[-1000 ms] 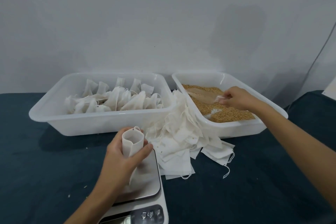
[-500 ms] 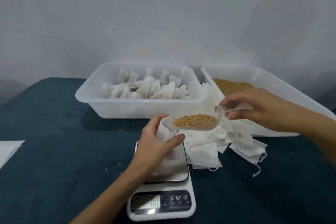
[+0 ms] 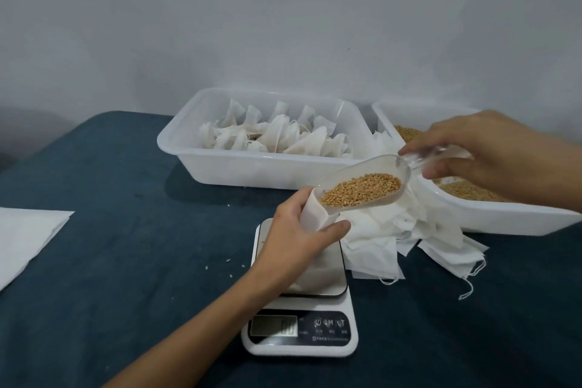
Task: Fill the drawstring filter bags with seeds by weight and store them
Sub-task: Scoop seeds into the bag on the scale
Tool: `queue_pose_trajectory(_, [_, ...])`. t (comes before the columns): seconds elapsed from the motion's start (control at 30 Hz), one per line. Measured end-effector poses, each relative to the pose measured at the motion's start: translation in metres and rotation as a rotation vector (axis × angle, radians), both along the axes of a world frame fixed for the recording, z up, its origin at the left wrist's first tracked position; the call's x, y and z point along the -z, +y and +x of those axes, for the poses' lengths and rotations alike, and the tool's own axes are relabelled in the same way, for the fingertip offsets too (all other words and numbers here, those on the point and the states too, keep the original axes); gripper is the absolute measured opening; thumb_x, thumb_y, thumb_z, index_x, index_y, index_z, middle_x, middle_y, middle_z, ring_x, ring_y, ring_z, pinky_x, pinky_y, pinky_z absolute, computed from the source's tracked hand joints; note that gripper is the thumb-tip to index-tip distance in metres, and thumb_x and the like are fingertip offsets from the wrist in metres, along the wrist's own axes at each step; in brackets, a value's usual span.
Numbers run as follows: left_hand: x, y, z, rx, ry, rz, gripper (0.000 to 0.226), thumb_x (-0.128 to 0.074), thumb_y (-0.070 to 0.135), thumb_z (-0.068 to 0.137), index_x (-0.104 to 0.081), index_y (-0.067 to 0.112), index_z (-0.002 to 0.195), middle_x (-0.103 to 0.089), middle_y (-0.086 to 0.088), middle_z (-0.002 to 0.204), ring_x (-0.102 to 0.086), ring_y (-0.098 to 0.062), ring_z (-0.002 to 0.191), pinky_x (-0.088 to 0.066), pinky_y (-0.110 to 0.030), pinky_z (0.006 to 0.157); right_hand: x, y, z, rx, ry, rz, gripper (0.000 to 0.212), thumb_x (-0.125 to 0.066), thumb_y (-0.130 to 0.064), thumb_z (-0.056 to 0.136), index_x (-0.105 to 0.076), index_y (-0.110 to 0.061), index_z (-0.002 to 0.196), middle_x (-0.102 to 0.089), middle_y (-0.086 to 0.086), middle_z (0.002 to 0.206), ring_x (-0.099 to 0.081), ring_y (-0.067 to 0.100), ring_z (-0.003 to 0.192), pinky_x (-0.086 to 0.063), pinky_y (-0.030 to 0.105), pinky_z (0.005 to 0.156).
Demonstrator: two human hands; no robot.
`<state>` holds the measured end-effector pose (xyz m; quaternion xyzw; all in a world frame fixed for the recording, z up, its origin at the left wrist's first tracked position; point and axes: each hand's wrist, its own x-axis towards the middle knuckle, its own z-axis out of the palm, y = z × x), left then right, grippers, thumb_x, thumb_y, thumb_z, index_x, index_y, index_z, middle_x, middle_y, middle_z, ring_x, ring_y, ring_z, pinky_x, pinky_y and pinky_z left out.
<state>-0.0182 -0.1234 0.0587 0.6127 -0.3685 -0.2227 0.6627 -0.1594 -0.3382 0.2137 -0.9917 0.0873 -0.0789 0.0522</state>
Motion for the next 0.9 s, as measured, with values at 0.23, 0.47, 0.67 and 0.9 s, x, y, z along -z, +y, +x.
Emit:
queue_pose_trajectory(0.23, [0.0, -0.002, -0.001, 0.01, 0.023, -0.04, 0.031, -0.083, 0.018, 0.085, -0.07, 0.024, 0.112, -0.077, 0.007, 0.105, -0.071, -0.013, 0.101, -0.052, -0.022, 0.086, -0.011, 0.003, 0.008, -0.038, 0.009, -0.134, 0.037, -0.076, -0.025, 0.085, -0.071, -0.039, 0.119, -0.065, -0.028, 0.097, -0.059, 0.005, 0.098, -0.038, 0.03, 0.085])
queue_pose_trajectory(0.47, [-0.004, -0.004, -0.004, 0.036, 0.05, -0.08, 0.045, -0.083, 0.016, 0.083, -0.064, 0.025, 0.123, -0.073, 0.014, 0.109, -0.068, -0.006, 0.105, -0.049, -0.013, 0.086, -0.023, 0.006, 0.015, -0.061, 0.001, -0.265, 0.039, -0.07, -0.036, 0.084, -0.067, -0.045, 0.122, -0.066, -0.028, 0.101, -0.061, 0.012, 0.107, -0.036, 0.032, 0.09])
queue_pose_trajectory(0.67, [0.003, -0.004, -0.004, 0.04, 0.076, -0.035, 0.041, -0.083, 0.007, 0.084, -0.065, 0.021, 0.118, -0.075, 0.011, 0.103, -0.069, -0.005, 0.098, -0.05, -0.014, 0.081, -0.019, 0.007, 0.018, -0.062, -0.006, -0.326, 0.039, -0.072, -0.034, 0.087, -0.064, -0.046, 0.124, -0.064, -0.028, 0.105, -0.057, 0.011, 0.112, -0.023, 0.025, 0.096])
queue_pose_trajectory(0.9, [0.002, -0.004, 0.003, 0.019, 0.093, -0.027, 0.049, -0.084, 0.02, 0.076, -0.066, 0.018, 0.122, -0.075, 0.0, 0.115, -0.07, -0.019, 0.109, -0.056, -0.029, 0.094, -0.019, 0.008, 0.019, -0.048, 0.003, -0.341, 0.039, -0.071, -0.033, 0.09, -0.063, -0.045, 0.126, -0.062, -0.029, 0.104, -0.055, 0.011, 0.114, -0.023, 0.028, 0.1])
